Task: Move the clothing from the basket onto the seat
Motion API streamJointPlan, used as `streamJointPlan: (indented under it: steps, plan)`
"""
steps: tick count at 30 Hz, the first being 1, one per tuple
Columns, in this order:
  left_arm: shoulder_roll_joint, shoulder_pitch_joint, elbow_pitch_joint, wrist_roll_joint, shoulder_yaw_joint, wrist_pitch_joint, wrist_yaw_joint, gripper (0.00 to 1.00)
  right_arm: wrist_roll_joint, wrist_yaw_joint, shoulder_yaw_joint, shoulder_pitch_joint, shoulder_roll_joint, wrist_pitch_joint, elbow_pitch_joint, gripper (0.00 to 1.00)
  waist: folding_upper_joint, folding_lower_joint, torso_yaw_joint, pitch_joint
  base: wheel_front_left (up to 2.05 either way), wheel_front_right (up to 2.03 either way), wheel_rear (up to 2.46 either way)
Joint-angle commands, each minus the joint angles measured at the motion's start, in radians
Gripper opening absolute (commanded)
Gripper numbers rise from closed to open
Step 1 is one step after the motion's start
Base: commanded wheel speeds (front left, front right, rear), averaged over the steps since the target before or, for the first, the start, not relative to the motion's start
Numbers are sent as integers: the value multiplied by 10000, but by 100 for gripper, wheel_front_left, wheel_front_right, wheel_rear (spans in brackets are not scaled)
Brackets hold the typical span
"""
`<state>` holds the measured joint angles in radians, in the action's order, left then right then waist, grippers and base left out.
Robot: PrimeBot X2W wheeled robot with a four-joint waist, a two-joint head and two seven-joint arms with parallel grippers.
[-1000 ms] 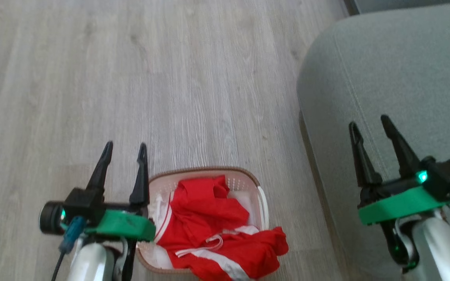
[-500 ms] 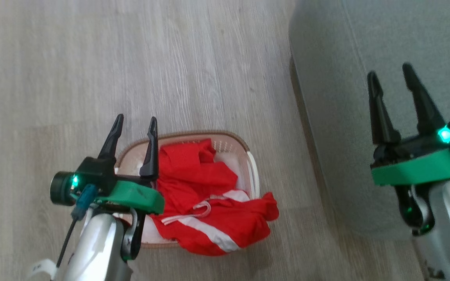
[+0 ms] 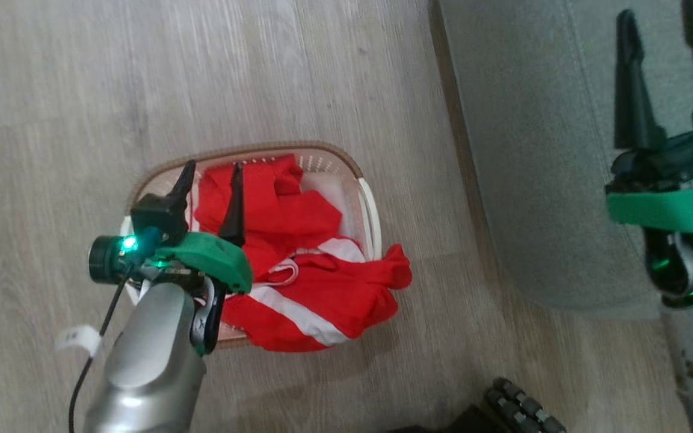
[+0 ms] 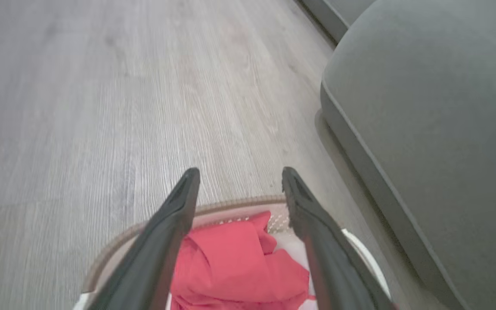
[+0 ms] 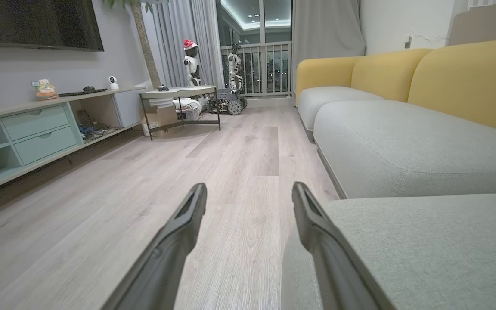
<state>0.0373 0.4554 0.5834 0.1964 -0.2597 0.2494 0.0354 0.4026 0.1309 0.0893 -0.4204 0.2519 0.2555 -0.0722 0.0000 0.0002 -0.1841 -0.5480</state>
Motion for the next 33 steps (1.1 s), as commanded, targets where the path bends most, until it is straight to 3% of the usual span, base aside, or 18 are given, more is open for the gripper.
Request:
streamJointPlan:
  steps: [1, 9, 18, 33]
  plan:
    - [129, 166, 4, 105, 145, 124, -10, 100, 84, -2, -33, -94, 140, 63, -425, 100, 0, -2, -187, -351, 0, 0, 0]
    - [129, 1517, 3023, 1114, -446, 97, -191, 100, 230, -2, -491, -532, 201, 63, -780, 100, 0, -2, -534, -1125, 0, 0, 0]
    - [129, 3258, 5798, 1912, -1022, -950, -134, 100, 328, -2, -568, -947, 148, 63, -1052, 100, 0, -2, -942, -1998, 0, 0, 0]
    - [399, 4679, 7004, 2061, -1370, -3798, 250, 100, 445, -2, -492, -1351, -75, 63, -1100, 100, 0, -2, -1568, -3145, 0, 0, 0]
